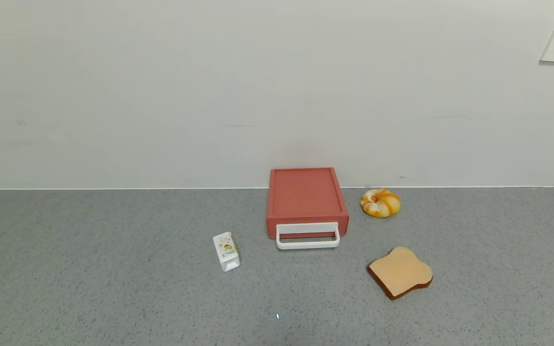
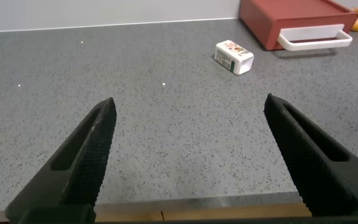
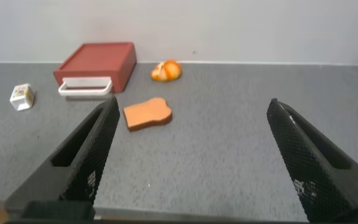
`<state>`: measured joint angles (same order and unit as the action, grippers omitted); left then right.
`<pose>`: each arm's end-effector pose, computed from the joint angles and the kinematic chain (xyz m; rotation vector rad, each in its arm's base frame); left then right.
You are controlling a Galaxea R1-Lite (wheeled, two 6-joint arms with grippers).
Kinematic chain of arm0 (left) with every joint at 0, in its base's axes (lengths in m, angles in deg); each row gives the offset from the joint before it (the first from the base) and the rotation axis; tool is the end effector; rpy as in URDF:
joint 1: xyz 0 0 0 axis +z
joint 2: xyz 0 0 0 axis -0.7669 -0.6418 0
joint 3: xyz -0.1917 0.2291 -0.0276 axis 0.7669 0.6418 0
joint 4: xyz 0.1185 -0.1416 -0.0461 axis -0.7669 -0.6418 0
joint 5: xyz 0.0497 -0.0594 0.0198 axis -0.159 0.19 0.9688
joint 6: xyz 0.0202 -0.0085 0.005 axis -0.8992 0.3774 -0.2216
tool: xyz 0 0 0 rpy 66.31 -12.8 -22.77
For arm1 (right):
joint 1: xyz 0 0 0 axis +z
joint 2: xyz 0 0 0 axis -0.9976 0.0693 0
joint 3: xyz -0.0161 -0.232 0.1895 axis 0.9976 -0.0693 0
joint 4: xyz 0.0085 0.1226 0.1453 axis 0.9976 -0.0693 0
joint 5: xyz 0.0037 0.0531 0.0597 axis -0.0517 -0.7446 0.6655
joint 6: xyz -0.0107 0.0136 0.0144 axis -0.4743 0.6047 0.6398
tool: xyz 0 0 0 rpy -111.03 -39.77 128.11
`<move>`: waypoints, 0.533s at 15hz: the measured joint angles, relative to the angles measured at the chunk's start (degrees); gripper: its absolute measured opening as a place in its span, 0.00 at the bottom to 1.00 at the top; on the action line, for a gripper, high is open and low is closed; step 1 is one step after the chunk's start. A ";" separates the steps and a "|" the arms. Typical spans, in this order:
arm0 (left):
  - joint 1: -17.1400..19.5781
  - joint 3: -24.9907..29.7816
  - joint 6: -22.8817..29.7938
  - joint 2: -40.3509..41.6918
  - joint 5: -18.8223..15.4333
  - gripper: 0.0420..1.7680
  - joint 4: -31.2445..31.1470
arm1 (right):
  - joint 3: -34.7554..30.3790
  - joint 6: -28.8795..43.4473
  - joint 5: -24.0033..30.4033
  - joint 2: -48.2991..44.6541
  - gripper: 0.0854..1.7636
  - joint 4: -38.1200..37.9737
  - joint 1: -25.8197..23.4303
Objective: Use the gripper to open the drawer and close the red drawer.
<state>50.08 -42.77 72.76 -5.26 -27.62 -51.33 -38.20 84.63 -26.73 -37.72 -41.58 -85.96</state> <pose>-0.0230 -0.0004 0.0767 0.0014 -0.0092 -0.0182 -0.0740 0.0016 0.1630 0.0590 -0.1062 0.0792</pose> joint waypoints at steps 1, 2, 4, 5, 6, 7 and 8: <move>0.00 0.00 0.05 0.00 0.04 0.97 0.01 | -2.23 -0.69 -0.11 -0.40 0.99 3.35 0.00; 0.00 0.00 0.00 0.00 0.04 0.97 0.01 | -4.94 -2.01 -0.44 -0.77 0.99 6.58 0.00; 0.00 0.00 -0.02 0.00 0.09 0.97 0.01 | -10.28 -4.97 -1.43 -1.16 0.99 11.93 -0.07; 0.00 0.00 -0.02 0.00 0.09 0.97 0.01 | -13.14 -5.95 -1.66 -1.27 0.99 14.93 -0.07; 0.00 0.00 -0.06 0.00 0.09 0.97 0.01 | -15.65 -6.36 -1.77 -1.34 0.99 17.03 -0.07; 0.00 0.00 -0.09 0.00 0.04 0.97 0.00 | -17.86 -6.58 -1.88 -1.38 0.99 18.54 -0.07; 0.00 0.00 -0.11 0.00 0.01 0.97 -0.02 | -20.00 -6.69 -1.88 -1.43 0.99 19.63 -0.07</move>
<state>50.08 -42.77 72.65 -5.26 -27.61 -51.35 -58.20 77.93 -28.61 -39.14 -21.96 -86.03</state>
